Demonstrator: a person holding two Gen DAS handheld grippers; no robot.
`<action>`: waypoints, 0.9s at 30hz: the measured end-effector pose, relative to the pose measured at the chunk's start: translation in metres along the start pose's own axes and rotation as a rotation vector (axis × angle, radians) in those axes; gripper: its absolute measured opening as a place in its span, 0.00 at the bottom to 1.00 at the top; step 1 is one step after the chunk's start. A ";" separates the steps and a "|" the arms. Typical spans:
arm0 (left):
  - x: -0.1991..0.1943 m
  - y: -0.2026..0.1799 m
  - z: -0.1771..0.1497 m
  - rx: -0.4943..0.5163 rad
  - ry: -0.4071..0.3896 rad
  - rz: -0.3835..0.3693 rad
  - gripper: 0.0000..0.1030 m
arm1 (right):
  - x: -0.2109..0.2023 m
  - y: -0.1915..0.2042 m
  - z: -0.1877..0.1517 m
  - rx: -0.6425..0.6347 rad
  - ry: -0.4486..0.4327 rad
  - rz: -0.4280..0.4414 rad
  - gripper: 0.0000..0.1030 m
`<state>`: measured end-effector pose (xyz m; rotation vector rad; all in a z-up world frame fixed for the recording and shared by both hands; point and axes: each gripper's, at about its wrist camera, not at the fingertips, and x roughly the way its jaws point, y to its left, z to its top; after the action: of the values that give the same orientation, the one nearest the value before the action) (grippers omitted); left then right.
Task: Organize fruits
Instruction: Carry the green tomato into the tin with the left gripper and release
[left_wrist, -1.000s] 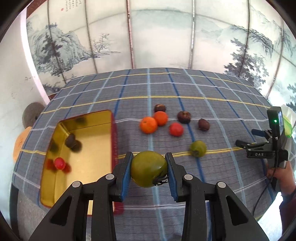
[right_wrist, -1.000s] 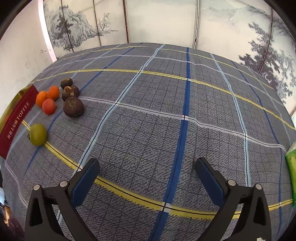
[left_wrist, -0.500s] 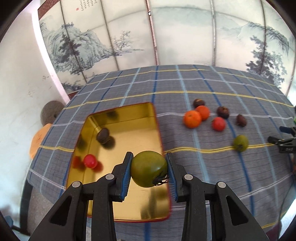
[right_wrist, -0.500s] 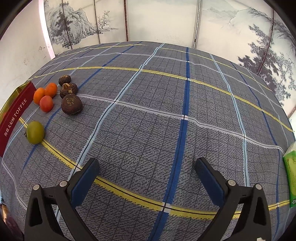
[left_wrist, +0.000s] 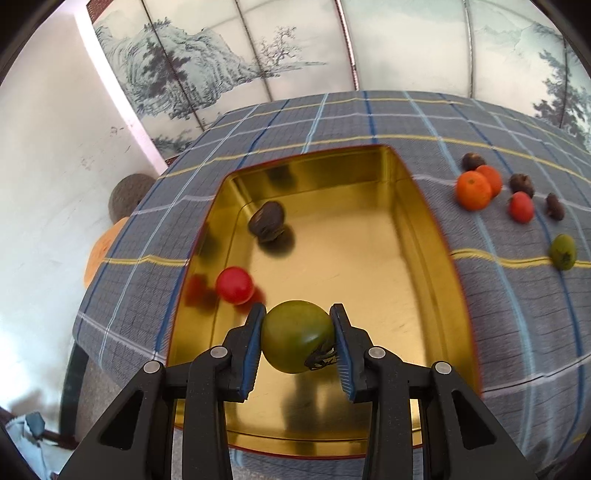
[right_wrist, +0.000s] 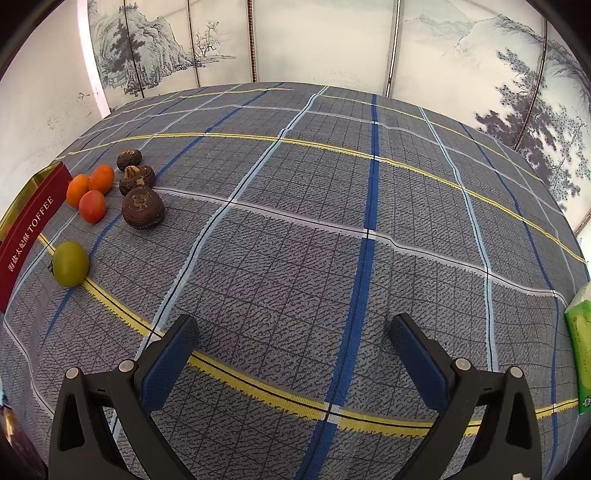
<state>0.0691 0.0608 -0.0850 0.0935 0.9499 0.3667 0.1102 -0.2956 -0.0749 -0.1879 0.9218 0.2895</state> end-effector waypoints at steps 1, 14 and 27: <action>0.001 0.002 -0.001 -0.001 0.004 0.005 0.35 | 0.000 0.000 0.000 0.000 0.000 0.000 1.00; 0.018 0.022 -0.016 -0.029 0.043 0.040 0.37 | 0.000 0.000 0.000 0.000 0.001 0.000 1.00; 0.018 0.022 -0.014 -0.003 0.007 0.077 0.42 | 0.000 0.000 0.000 -0.001 0.002 0.000 1.00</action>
<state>0.0610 0.0865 -0.1018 0.1269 0.9544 0.4399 0.1104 -0.2950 -0.0747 -0.1887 0.9237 0.2895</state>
